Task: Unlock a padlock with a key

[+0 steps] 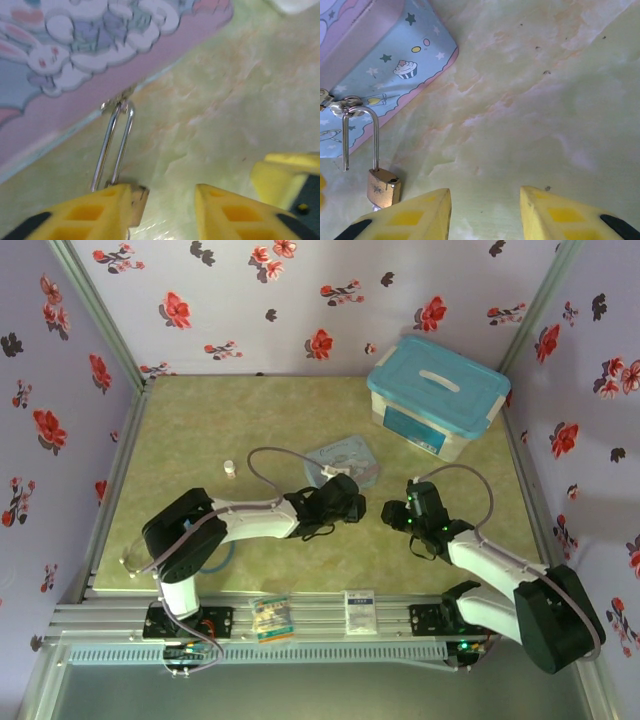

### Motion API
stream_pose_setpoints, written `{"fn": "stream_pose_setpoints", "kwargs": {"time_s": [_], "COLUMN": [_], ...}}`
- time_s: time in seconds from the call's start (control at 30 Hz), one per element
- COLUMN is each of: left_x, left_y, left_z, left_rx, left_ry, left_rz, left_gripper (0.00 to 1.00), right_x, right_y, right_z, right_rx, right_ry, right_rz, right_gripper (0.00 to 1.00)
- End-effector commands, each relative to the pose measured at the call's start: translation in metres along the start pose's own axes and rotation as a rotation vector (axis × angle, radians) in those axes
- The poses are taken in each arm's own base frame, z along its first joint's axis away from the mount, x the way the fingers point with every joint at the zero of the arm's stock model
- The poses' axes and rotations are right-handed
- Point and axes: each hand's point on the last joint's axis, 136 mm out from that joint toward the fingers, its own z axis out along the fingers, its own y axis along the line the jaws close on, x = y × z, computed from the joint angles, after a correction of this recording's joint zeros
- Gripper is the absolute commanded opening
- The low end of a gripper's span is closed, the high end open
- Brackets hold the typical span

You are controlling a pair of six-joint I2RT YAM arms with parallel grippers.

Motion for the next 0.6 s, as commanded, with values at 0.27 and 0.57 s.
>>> {"fn": "stream_pose_setpoints", "kwargs": {"time_s": [0.27, 0.57], "left_x": [0.023, 0.021], "left_y": [0.019, 0.004], "left_z": [0.026, 0.011], "left_rx": [-0.209, -0.202], "left_ry": [0.056, 0.027], "left_rz": [0.157, 0.164], "left_gripper": [0.52, 0.45], "right_x": [-0.011, -0.006], "right_y": [0.01, 0.012], "right_z": [-0.001, 0.002], "right_rx": [-0.049, -0.068], "right_ry": [-0.028, -0.014], "right_rz": [0.0, 0.029], "right_gripper": [0.42, 0.42]}}
